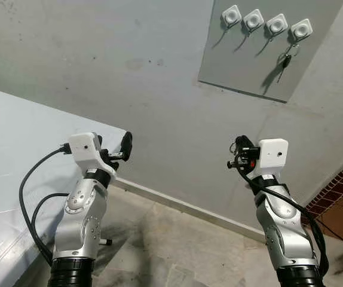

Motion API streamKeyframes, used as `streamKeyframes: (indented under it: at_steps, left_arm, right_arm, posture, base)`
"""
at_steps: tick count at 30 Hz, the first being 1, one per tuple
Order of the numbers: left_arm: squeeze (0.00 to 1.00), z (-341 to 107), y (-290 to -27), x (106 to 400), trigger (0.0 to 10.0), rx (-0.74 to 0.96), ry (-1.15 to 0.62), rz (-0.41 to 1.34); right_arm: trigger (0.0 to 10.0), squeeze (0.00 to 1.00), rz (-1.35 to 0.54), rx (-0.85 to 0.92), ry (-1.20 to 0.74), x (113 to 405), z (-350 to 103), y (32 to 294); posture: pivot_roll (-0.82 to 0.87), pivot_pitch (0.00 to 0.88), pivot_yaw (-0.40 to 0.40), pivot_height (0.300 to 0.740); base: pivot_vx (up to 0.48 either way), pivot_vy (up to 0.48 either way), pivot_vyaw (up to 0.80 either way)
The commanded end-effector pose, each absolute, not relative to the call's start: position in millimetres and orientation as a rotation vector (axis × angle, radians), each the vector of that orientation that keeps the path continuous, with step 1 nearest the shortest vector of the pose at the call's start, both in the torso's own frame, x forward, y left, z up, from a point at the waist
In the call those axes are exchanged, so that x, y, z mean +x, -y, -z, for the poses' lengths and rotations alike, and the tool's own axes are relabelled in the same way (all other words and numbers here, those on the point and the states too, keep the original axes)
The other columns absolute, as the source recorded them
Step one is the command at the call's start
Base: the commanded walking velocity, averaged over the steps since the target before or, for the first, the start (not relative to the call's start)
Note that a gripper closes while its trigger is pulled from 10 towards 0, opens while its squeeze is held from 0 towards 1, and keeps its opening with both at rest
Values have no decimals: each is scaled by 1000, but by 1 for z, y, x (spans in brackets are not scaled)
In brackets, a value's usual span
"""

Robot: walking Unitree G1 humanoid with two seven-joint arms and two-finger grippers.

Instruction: Hang keys on a hook

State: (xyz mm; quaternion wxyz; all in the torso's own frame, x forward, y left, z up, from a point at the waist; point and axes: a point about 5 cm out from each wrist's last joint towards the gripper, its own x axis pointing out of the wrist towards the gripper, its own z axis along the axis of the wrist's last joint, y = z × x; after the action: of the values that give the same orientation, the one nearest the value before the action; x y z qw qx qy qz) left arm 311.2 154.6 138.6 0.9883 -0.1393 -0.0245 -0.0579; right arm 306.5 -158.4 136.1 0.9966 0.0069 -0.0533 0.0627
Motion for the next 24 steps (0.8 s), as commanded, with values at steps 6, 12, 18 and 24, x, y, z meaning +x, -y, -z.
streamKeyframes:
  at_steps: [6, 12, 18, 24]
  left_arm:
    - [0, -140, -152, 310, 10000, -280, 44, 121]
    - [0, -141, -152, 310, 10000, -274, 48, 118]
    - [0, -141, -152, 308, 10000, -298, 57, 116]
    - [0, -139, -153, 308, 10000, -307, 42, 109]
  right_arm:
    - [10000, 0, -119, 14, 125, 308, -141, 159]
    - [10000, 0, -120, 13, 125, 308, -142, 159]
    - [10000, 0, -122, 13, 123, 308, -142, 159]
    - [10000, 0, -123, 14, 119, 308, -142, 159]
  posture:
    - [38, 0, -49, 740]
    - [39, 0, -53, 740]
    - [41, 0, -56, 740]
    - [41, 0, -57, 740]
  base:
    - [0, 0, -712]
    - [0, 0, -712]
    - [0, 0, -712]
    - [0, 400, -712]
